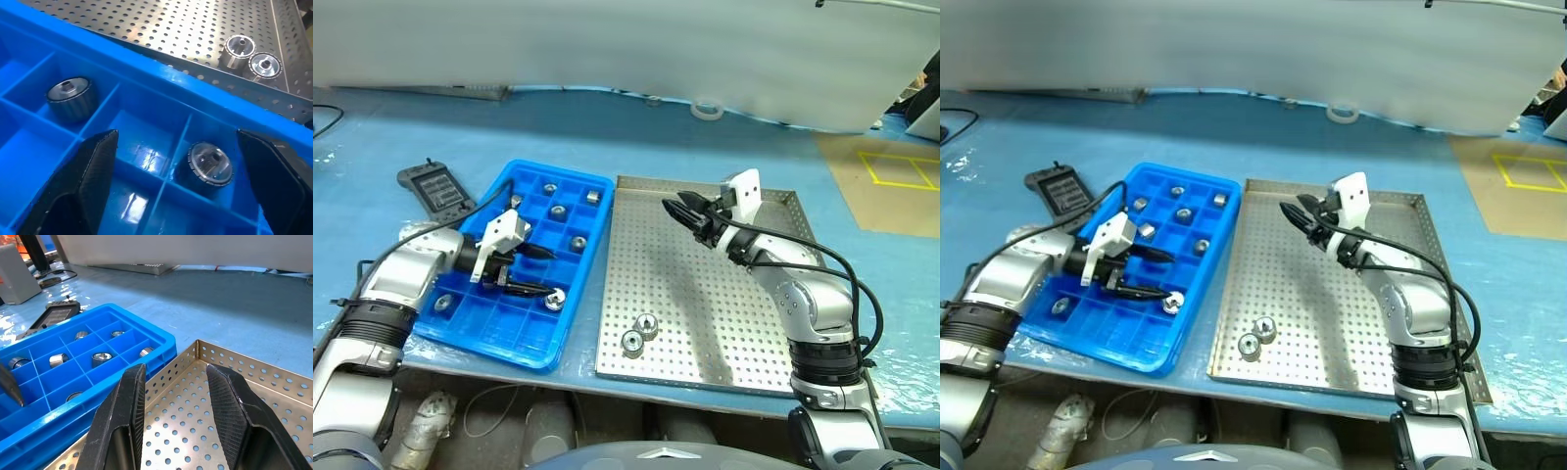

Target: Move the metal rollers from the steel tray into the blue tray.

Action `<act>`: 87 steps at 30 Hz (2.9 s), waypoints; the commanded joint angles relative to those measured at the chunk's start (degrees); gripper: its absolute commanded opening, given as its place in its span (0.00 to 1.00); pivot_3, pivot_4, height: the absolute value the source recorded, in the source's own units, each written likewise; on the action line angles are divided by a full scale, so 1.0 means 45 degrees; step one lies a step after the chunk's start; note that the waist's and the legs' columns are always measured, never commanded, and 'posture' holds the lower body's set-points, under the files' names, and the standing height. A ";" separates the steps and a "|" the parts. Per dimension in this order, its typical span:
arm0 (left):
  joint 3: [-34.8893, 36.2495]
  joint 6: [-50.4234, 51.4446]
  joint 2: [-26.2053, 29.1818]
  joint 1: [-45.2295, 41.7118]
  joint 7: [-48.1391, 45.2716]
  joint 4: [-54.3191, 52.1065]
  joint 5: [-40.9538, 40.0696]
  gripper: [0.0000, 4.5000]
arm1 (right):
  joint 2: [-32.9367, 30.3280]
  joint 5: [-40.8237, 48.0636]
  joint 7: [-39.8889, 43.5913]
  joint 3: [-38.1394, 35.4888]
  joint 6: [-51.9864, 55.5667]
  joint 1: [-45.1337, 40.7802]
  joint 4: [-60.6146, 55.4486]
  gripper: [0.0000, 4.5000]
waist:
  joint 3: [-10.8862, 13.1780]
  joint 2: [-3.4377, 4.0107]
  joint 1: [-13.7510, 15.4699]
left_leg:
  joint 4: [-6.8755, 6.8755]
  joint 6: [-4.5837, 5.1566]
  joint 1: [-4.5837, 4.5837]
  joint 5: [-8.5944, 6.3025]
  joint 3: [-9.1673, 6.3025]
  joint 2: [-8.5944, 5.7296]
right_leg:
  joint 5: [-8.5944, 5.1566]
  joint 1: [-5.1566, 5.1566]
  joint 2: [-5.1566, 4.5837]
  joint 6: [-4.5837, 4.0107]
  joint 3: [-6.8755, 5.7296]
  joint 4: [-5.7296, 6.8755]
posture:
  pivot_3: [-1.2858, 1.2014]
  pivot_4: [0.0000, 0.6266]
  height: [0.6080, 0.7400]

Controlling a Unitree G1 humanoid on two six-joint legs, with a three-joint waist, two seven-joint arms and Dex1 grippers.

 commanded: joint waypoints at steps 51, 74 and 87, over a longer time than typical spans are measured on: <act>-0.0534 -0.3468 -0.0172 -0.0736 -0.1253 0.1210 0.1741 0.91 | -0.0519 -0.0075 -0.0622 0.0478 0.0123 0.0896 -0.1053 0.45 | -0.0083 0.0084 -0.0317 | 0.0072 0.0100 -0.0012 -0.0064 0.0080 -0.0009 | -0.0001 -0.0027 0.0000 -0.0011 0.0112 -0.0011 | 0.42 0.24 1.00; -0.0565 -0.1853 -0.2200 0.0423 0.0187 -0.0246 0.1159 0.91 | -0.0677 -0.0133 -0.0639 0.0569 0.0276 0.0929 -0.1128 0.45 | -0.0082 0.0086 -0.0243 | 0.0081 0.0120 -0.0013 -0.0076 0.0080 -0.0032 | -0.0002 -0.0015 -0.0022 -0.0014 0.0121 -0.0021 | 0.42 0.24 1.00; -0.0063 -0.4353 -0.3678 -0.0844 0.1304 0.3989 0.1777 0.91 | -0.0956 -0.0041 -0.0350 0.0718 0.0351 0.0971 -0.1281 0.45 | -0.0097 0.0096 -0.0003 | 0.0120 0.0120 0.0004 -0.0076 0.0081 -0.0090 | -0.0004 -0.0016 -0.0045 -0.0018 0.0211 -0.0059 | 0.42 0.24 1.00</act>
